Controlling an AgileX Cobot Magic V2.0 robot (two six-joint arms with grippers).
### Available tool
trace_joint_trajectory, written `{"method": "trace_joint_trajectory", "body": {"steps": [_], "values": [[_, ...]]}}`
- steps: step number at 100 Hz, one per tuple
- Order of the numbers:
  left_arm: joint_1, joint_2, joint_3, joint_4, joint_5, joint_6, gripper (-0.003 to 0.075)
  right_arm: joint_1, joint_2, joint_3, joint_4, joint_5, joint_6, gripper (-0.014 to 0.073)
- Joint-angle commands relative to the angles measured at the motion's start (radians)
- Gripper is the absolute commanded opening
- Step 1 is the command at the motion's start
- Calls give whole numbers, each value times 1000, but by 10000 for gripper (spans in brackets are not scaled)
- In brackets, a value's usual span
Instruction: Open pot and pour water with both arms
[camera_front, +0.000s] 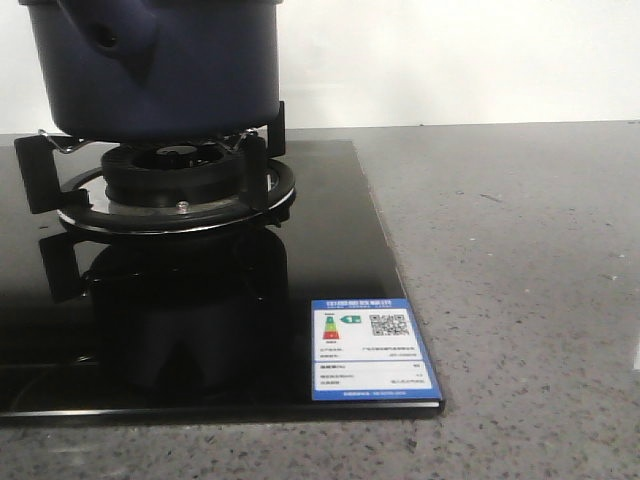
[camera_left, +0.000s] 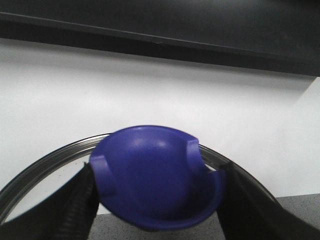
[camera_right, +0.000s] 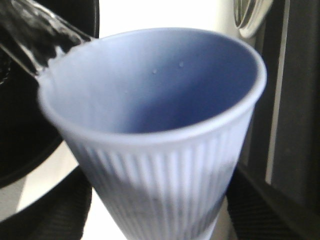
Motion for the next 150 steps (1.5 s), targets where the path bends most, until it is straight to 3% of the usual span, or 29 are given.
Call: {"method": "trace_joint_trajectory", "body": {"steps": [1,50,150], "values": [[3,-41,-42,-35,-26,-1,398,1,-46,-39,-81,8,-3,351],[3,-41,-42,-35,-26,-1,398,1,-46,-39,-214,8,-3,351],[3,-41,-42,-35,-26,-1,398,1,-46,-39,-213,17,20,350]]}}
